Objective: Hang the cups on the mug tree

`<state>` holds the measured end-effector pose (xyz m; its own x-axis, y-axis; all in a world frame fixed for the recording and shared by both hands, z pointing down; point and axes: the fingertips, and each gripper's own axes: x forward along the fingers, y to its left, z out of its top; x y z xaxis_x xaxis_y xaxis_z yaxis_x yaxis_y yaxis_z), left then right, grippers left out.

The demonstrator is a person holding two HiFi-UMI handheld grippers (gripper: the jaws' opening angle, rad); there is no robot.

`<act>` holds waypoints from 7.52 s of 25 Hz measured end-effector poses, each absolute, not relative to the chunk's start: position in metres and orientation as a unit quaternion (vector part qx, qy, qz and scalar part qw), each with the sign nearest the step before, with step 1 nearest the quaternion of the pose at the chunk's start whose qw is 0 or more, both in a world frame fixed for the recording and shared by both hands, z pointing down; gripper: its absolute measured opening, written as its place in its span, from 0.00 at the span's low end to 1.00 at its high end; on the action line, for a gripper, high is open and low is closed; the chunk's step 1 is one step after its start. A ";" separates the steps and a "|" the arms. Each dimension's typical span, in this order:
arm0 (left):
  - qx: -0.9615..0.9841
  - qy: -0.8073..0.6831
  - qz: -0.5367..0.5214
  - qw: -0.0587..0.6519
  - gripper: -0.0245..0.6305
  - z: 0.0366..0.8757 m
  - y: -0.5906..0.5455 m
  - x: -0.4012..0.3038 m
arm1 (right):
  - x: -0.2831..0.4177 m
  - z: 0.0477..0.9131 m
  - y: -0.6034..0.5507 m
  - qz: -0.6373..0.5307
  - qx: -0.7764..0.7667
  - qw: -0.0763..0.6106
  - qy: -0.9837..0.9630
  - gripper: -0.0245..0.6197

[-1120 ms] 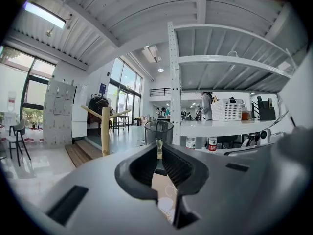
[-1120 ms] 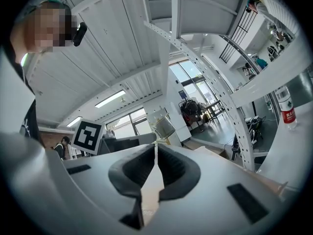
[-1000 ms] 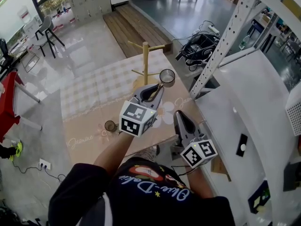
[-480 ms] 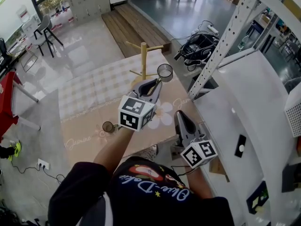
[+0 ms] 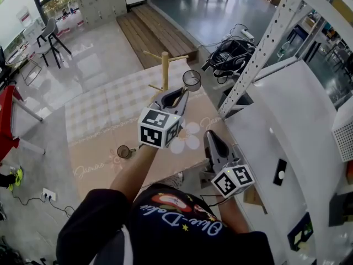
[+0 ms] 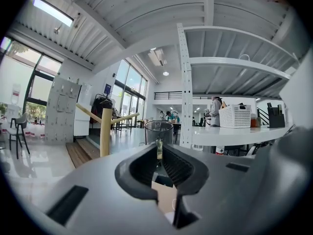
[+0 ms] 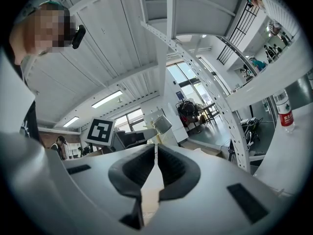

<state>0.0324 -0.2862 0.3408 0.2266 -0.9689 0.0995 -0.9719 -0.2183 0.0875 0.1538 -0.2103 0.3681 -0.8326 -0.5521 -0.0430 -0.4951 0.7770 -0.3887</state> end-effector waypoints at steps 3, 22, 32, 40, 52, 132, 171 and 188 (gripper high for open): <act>0.779 -0.623 0.005 0.073 0.10 0.341 -0.292 0.030 | 0.155 0.368 -0.214 -0.183 -0.281 0.076 0.939 0.08; 0.780 -0.617 -0.032 0.104 0.10 0.341 -0.316 0.022 | 0.153 0.372 -0.235 -0.187 -0.283 0.070 0.938 0.08; 0.778 -0.609 -0.074 0.136 0.10 0.337 -0.324 0.015 | 0.147 0.370 -0.241 -0.187 -0.274 0.068 0.941 0.08; 0.778 -0.598 -0.105 0.158 0.10 0.335 -0.327 0.014 | 0.149 0.371 -0.243 -0.185 -0.277 0.067 0.941 0.08; 0.773 -0.580 -0.159 0.204 0.10 0.334 -0.331 0.007 | 0.149 0.372 -0.245 -0.184 -0.281 0.065 0.940 0.08; 0.673 -0.374 -0.510 0.385 0.10 0.321 -0.326 -0.025 | 0.113 0.373 -0.257 -0.174 -0.261 0.056 0.948 0.08; 0.618 -0.321 -0.570 0.437 0.10 0.333 -0.331 -0.019 | 0.114 0.373 -0.256 -0.173 -0.263 0.052 0.948 0.08; 0.632 -0.315 -0.577 0.410 0.13 0.324 -0.327 -0.021 | 0.118 0.372 -0.253 -0.172 -0.263 0.056 0.948 0.08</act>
